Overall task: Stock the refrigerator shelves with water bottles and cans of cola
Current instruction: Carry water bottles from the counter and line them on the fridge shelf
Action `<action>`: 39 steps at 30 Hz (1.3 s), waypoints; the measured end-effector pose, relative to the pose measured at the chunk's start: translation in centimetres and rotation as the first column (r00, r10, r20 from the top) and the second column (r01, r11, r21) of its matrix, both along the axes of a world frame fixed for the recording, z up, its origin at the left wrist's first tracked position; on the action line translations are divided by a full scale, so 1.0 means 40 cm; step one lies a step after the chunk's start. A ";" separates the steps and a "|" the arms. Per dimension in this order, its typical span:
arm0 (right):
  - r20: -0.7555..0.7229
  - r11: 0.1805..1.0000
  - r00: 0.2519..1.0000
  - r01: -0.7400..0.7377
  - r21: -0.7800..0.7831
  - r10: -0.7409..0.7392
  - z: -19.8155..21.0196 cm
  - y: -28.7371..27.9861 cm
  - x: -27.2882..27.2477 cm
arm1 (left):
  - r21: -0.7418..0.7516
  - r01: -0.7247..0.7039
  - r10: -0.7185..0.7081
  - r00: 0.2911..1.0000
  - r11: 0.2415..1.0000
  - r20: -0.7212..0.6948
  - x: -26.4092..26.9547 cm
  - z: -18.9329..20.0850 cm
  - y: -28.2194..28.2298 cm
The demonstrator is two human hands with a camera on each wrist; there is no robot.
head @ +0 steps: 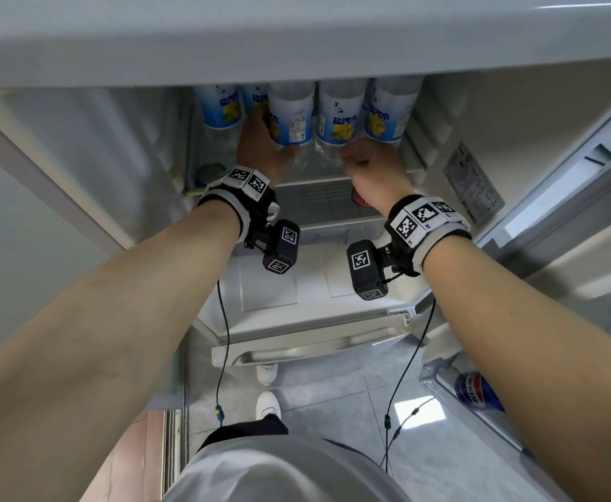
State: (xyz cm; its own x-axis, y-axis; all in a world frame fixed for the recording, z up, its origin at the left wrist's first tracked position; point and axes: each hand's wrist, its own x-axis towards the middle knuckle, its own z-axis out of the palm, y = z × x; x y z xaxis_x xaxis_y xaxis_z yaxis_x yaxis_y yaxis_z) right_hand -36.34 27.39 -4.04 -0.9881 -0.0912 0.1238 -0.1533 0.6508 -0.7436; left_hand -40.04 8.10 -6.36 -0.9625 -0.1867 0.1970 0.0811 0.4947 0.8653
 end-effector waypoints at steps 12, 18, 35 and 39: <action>0.023 0.978 0.999 0.045 -0.202 -0.041 -0.028 0.034 0.097 | 0.075 -0.084 0.083 0.996 0.994 0.026 0.136 0.000 -0.011; 0.073 0.947 0.997 0.028 -0.320 -0.005 -0.108 0.010 0.248 | -0.061 0.074 -0.071 0.996 0.995 0.051 0.344 -0.046 0.013; 0.250 0.930 0.941 0.286 -0.231 -0.227 -0.215 0.223 0.807 | -0.215 0.592 -0.584 0.805 0.777 0.105 0.779 -0.068 0.199; 0.216 0.872 0.886 0.449 -0.192 -0.409 -0.204 0.298 0.989 | -0.156 0.730 -0.726 0.681 0.665 0.092 0.874 -0.076 0.288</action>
State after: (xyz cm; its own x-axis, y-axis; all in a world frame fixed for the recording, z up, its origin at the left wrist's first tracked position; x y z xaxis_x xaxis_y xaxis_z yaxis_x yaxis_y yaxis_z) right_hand 3.23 39.29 -12.18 -0.9306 0.3578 -0.0775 0.2386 0.4320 -0.8698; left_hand -5.07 19.62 -9.41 -0.7818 0.6088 0.1345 0.4614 0.4198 0.7816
